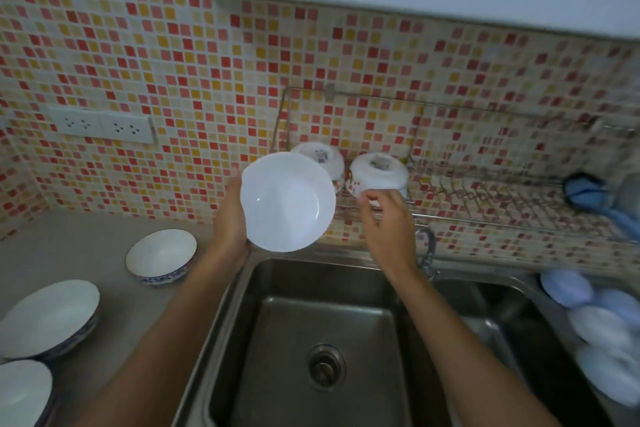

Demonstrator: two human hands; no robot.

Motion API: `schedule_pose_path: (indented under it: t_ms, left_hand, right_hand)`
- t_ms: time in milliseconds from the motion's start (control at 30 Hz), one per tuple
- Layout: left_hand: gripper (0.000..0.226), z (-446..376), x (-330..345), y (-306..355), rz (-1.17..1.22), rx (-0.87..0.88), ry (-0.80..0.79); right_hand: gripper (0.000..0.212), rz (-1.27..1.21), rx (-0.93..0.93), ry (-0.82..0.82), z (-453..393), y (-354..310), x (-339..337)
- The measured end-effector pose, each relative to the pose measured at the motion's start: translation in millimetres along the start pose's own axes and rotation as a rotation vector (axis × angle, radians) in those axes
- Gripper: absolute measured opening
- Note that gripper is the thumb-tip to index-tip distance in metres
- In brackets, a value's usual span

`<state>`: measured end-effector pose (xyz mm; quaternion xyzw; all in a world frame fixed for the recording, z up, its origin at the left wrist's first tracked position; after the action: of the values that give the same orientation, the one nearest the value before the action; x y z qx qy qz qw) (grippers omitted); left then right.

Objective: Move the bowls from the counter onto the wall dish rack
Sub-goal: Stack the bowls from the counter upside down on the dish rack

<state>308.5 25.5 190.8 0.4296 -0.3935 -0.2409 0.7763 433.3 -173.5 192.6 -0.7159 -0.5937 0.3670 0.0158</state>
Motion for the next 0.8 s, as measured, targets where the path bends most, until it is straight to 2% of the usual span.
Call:
schedule_pose_path:
  t_ms: [33, 67, 133, 300, 400, 467, 567, 667, 733, 800]
  left_hand:
    - [0.031, 0, 13, 2, -0.007, 0.022, 0.006]
    - [0.03, 2, 26, 4, -0.022, 0.058, 0.052]
    - [0.043, -3, 46, 4, -0.038, 0.092, 0.124]
    - [0.036, -9, 94, 10, -0.161, 0.2, 0.105]
    - [0.05, -23, 119, 16, -0.22, 0.242, 0.121]
    - [0.06, -35, 135, 24, -0.29, 0.274, 0.126]
    - [0.053, -51, 159, 34, -0.403, 0.395, 0.155]
    - [0.048, -57, 183, 39, -0.476, 0.479, 0.059]
    - [0.054, -67, 193, 37, -0.557, 0.579, 0.011]
    - [0.062, -81, 199, 33, -0.766, 0.722, 0.023]
  right_hand:
    - [0.028, 0.048, 0.025, -0.005, -2, 12, -7]
    - [0.035, 0.099, 0.051, -0.022, -3, 23, -13]
    - [0.046, 0.201, 0.068, -0.079, -4, 45, -20]
    - [0.078, 0.402, 0.072, -0.227, -7, 74, -24]
    - [0.079, 0.505, 0.032, -0.263, -1, 77, -17]
    - [0.076, 0.537, 0.03, -0.231, 1, 79, -11]
    - [0.073, 0.583, 0.016, -0.2, 2, 83, -8]
    - [0.073, 0.613, 0.003, -0.218, 2, 84, -8]
    - [0.073, 0.629, 0.002, -0.222, 2, 83, -8]
    - [0.074, 0.641, 0.006, -0.22, 1, 82, -7]
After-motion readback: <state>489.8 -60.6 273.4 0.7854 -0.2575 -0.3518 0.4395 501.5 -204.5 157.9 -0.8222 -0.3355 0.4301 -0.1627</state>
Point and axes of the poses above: each hand's wrist, its own z-axis away from the middle knuckle, its own x-axis out of the palm, y = z × x, the point moved 1 cm from there along -z, towards the middle knuckle, and after that the axes turned 13 degrees about -x, right-handed, at the moved point
